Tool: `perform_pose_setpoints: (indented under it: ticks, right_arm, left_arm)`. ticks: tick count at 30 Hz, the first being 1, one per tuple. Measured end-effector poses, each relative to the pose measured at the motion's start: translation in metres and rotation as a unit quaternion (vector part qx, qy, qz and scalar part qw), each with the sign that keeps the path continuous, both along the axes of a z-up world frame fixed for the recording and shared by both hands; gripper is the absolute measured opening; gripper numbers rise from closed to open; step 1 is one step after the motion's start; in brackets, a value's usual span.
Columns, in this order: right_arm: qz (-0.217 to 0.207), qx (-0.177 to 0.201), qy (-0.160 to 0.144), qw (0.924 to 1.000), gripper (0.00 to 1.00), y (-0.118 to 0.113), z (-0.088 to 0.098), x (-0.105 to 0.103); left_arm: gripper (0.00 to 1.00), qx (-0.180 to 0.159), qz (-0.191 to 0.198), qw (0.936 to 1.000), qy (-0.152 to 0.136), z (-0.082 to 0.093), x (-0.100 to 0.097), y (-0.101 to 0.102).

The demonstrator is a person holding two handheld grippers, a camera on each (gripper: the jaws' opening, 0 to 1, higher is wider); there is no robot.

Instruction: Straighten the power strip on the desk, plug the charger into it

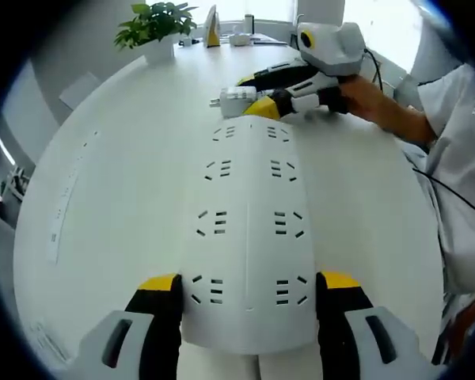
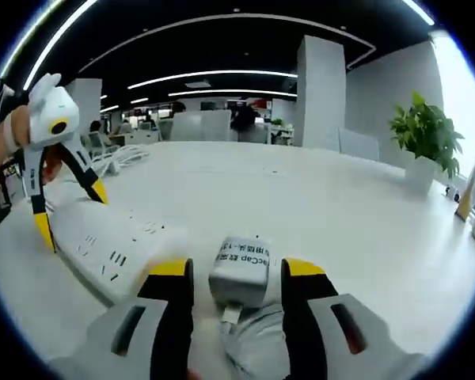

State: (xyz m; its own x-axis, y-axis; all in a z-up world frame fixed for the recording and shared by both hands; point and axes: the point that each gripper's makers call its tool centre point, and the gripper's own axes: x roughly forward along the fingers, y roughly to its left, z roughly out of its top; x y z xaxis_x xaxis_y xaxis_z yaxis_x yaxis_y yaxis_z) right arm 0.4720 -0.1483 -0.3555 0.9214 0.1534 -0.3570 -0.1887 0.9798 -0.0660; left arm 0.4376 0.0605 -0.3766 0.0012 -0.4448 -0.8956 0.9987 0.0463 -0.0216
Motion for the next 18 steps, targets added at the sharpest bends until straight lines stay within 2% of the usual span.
perform_pose_setpoints:
  ticks: [7,13,16,18]
  right_arm:
    - [-0.010,-0.013,0.008,0.9998,0.33,-0.0036,-0.0046,0.0043]
    - [-0.006,-0.003,0.004,1.0000,0.29,-0.0053,-0.0035,0.0041]
    - [0.016,-0.012,0.006,0.9998,0.29,-0.0055,-0.0027,0.0041]
    - [0.045,0.009,0.011,0.9989,0.28,-0.0043,-0.0023,0.0021]
  left_arm:
    - [0.70,-0.006,0.003,1.0000,0.000,0.0000,0.0004,-0.0009]
    - [0.70,-0.016,0.007,0.9999,0.001,0.0003,0.0015,-0.0019]
    - [0.70,-0.016,0.008,0.9998,0.001,0.0005,0.0017,-0.0022]
    - [0.70,-0.015,0.009,0.9998,0.000,0.0007,0.0020,-0.0027]
